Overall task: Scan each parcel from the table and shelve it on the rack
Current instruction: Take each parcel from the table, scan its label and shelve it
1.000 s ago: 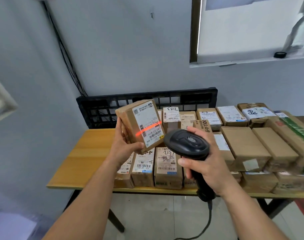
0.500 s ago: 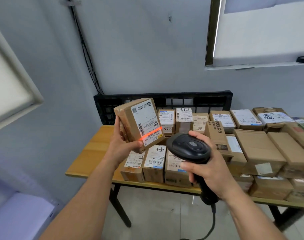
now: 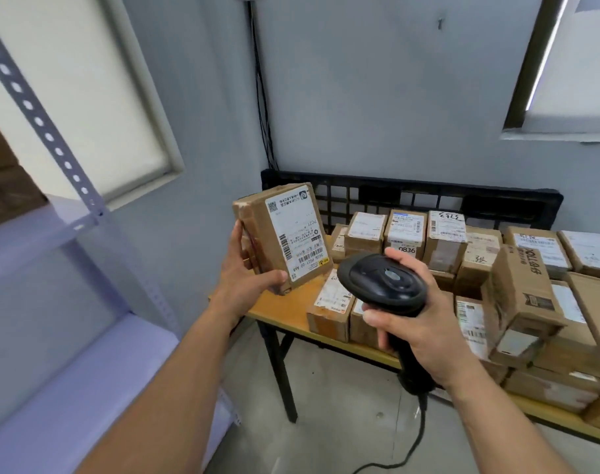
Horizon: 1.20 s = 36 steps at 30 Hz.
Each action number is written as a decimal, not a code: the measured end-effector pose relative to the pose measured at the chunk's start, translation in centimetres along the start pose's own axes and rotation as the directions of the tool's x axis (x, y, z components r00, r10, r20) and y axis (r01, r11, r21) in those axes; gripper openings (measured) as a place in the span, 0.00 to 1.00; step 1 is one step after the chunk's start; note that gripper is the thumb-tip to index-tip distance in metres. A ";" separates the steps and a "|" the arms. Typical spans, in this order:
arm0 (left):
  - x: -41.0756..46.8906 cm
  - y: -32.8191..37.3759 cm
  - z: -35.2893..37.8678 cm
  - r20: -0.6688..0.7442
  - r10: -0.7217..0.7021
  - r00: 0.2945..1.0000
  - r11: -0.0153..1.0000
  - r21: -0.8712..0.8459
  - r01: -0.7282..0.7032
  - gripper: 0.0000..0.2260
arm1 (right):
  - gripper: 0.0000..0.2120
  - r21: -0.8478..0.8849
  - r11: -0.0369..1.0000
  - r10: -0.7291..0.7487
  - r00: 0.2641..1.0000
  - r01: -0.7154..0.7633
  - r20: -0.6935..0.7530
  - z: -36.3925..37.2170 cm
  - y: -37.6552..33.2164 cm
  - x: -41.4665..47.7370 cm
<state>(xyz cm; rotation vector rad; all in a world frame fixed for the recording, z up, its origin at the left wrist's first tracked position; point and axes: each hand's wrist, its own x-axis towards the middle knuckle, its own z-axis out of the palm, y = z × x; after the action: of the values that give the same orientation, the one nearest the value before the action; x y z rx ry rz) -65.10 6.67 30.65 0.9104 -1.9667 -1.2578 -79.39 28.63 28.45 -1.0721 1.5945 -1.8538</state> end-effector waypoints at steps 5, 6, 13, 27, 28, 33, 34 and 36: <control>-1.2 -0.5 -6.6 -0.099 0.034 0.995 0.999 -0.011 -0.035 0.40 | 0.39 0.033 0.999 -0.043 0.996 0.041 0.072 5.5 -1.5 0.9; -1.6 -0.5 -8.2 -0.123 0.036 0.992 0.999 -0.009 -0.038 0.39 | 0.39 0.041 0.998 -0.058 0.995 0.055 0.086 6.9 -1.8 1.1; -6.1 0.2 -22.0 -0.308 0.046 0.950 0.999 0.000 -0.049 0.43 | 0.39 0.097 0.989 -0.128 0.965 0.108 0.228 18.1 -4.9 2.3; -17.4 -1.8 -43.8 -0.705 0.091 0.704 0.995 0.036 -0.092 0.35 | 0.38 0.192 0.976 -0.179 0.867 0.099 0.465 39.4 -8.0 -0.9; -18.2 -2.0 -45.3 -0.728 0.077 0.682 0.997 0.039 -0.071 0.35 | 0.38 0.197 0.976 -0.181 0.856 0.095 0.484 40.7 -8.0 -1.2; -21.4 -4.1 -52.3 -0.812 -0.022 0.584 1.000 -0.008 0.027 0.30 | 0.38 0.219 0.970 -0.208 0.817 0.103 0.538 46.3 -7.6 -2.2; -21.8 -4.5 -53.4 -0.824 -0.049 0.564 0.998 -0.020 0.057 0.32 | 0.38 0.219 0.970 -0.210 0.810 0.103 0.548 47.2 -7.6 -2.4; -22.5 -5.6 -55.1 -0.845 -0.107 0.523 0.991 -0.047 0.126 0.37 | 0.39 0.211 0.973 -0.205 0.796 0.099 0.570 48.7 -7.6 -2.6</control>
<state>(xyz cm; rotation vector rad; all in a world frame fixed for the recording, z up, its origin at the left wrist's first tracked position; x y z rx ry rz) -7.28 -4.05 41.65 1.3566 -1.1162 -0.6095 -37.95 2.95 36.16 -1.5433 0.9881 -1.4935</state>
